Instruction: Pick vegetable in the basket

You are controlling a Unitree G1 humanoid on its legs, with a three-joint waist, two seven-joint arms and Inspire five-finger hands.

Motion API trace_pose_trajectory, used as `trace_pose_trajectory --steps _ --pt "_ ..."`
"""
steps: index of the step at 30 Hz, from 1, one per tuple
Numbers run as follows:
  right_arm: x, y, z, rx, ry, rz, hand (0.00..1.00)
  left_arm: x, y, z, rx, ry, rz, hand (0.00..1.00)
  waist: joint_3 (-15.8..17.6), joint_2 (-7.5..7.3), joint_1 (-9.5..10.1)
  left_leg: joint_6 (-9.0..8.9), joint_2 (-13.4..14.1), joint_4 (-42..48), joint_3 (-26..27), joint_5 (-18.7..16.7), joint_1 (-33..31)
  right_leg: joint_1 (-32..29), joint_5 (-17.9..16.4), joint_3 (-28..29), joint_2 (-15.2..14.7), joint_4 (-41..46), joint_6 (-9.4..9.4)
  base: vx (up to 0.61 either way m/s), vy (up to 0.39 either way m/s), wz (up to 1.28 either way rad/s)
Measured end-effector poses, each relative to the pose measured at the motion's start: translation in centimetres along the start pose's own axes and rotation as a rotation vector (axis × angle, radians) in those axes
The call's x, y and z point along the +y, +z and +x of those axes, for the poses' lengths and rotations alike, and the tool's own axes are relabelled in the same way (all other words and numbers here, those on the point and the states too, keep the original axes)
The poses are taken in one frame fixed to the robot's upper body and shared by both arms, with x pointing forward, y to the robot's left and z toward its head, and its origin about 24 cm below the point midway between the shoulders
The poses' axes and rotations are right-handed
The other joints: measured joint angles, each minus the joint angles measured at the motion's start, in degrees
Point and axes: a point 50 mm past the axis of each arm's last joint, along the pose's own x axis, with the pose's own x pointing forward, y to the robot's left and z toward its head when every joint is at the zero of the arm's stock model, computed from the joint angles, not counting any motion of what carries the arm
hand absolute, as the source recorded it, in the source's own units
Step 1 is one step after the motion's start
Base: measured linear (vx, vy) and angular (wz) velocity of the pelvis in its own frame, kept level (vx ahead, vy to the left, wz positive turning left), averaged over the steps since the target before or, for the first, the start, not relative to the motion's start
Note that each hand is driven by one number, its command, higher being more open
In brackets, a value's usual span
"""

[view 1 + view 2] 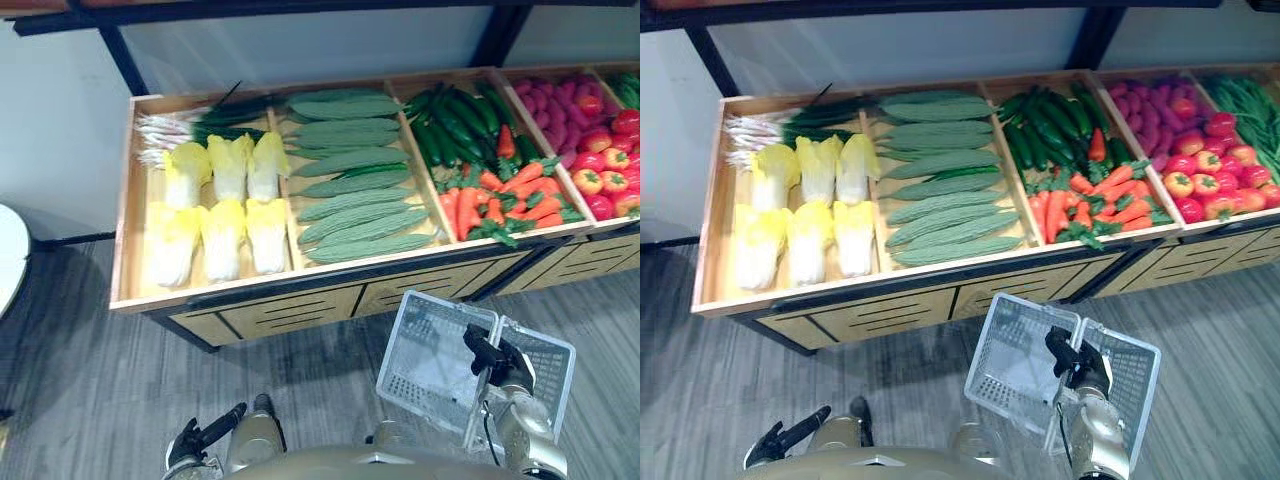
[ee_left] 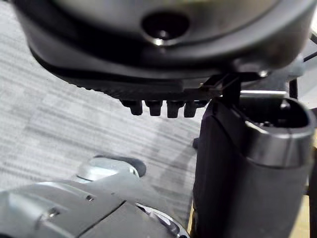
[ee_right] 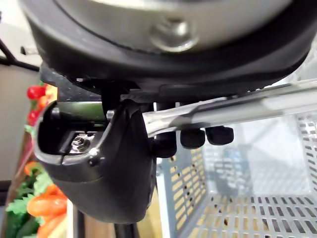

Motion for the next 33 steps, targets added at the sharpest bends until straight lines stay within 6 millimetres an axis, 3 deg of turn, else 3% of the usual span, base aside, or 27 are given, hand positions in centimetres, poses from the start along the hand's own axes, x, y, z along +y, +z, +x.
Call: trace_pose_trajectory --steps 3,5,9,10,21,27,33 --pt "0.4 -1.3 -0.4 0.039 0.004 0.018 0.0 0.3 0.5 0.1 -0.014 -0.002 0.021 1.0 0.0 -0.96 -0.67 1.61 -3.6 -6.9 -0.2 2.5 1.6 1.4 2.0 3.3 -0.1 -6.0 1.07 0.04 0.187 0.23" --pt "0.6 -1.5 -0.4 0.047 0.005 0.03 0.0 0.3 0.3 0.1 -0.004 -0.001 0.022 1.0 0.2 -1.03 -0.57 3.3 -6.2 -12.6 0.4 4.7 3.8 2.9 5.5 6.3 -0.4 -11.2 1.59 0.09 0.195 0.03" --pt "1.3 -1.5 -0.3 0.046 0.027 0.034 0.0 1.0 0.0 0.1 0.015 0.017 0.037 1.0 0.2 -0.91 -0.22 4.25 -7.4 -17.7 1.1 6.2 7.8 5.1 8.9 7.8 -0.6 -13.8 1.41 0.1 0.131 -0.11" --pt "3.1 -1.3 0.8 0.072 0.051 0.025 0.0 0.0 0.2 0.2 0.012 -0.021 0.09 1.0 1.5 0.37 -0.43 1.38 -4.6 -18.6 -0.4 6.2 9.5 6.4 9.9 9.1 3.0 -16.4 0.42 0.0 0.0 0.0" --pt "3.2 -1.3 0.8 0.072 0.048 0.028 0.0 0.2 0.3 0.2 0.011 -0.006 0.063 1.0 1.6 0.29 -0.2 1.2 -4.6 -18.6 -0.1 6.4 9.4 7.1 9.4 9.0 3.2 -18.3 0.24 0.0 -0.003 -0.01" --pt "3.8 -1.7 0.6 0.079 0.053 0.055 0.0 1.1 1.1 0.4 -0.009 0.062 -0.091 1.0 1.9 -0.44 -0.12 1.11 -4.5 -18.5 0.5 6.3 9.5 7.1 9.8 9.2 3.2 -19.2 0.7 0.01 -0.01 -0.06" --pt "4.1 -2.3 0.3 0.087 0.044 0.063 0.0 2.7 4.1 0.6 -0.124 0.185 -0.429 1.0 1.9 -0.84 -0.03 1.14 -4.5 -18.3 0.8 6.3 9.9 7.3 10.4 9.0 3.1 -19.3 1.4 0.02 -0.006 -0.04"
